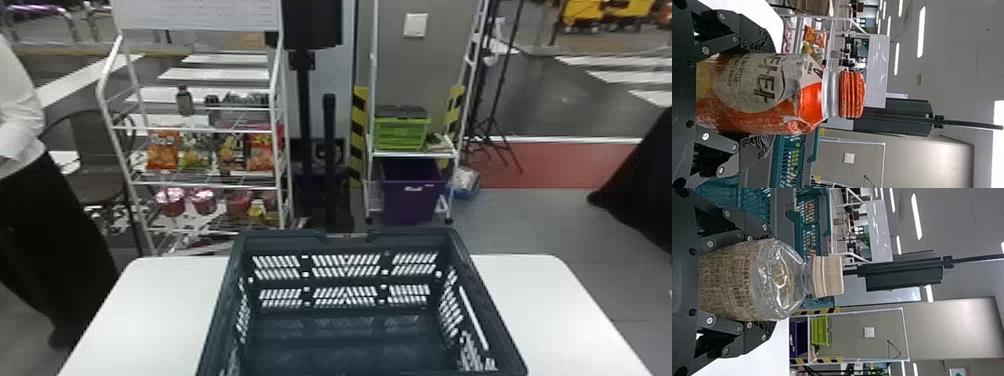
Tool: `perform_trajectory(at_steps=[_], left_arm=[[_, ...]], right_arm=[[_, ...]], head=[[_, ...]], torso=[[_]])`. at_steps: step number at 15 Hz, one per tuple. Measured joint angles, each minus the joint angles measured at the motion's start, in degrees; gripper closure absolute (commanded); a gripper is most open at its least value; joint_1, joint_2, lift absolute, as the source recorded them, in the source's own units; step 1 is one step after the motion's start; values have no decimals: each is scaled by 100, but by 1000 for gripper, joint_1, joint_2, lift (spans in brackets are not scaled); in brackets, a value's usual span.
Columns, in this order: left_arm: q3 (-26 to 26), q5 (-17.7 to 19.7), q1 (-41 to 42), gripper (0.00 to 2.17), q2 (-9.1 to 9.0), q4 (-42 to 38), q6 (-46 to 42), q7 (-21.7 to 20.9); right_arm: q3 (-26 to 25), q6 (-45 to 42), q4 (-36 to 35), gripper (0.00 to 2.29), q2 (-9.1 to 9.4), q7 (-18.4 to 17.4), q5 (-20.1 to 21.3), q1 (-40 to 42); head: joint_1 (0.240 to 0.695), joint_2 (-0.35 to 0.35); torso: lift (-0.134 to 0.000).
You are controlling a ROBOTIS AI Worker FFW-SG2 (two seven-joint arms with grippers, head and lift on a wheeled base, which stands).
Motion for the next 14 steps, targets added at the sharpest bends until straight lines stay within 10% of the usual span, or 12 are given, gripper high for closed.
perform_trajectory(at_steps=[14], left_arm=[[-46,-14,-108,2148,7,-73,373,18]], right_arm=[[9,655,-476,1592,0,-35,47,-173]], head=[[499,0]], torso=[[0]])
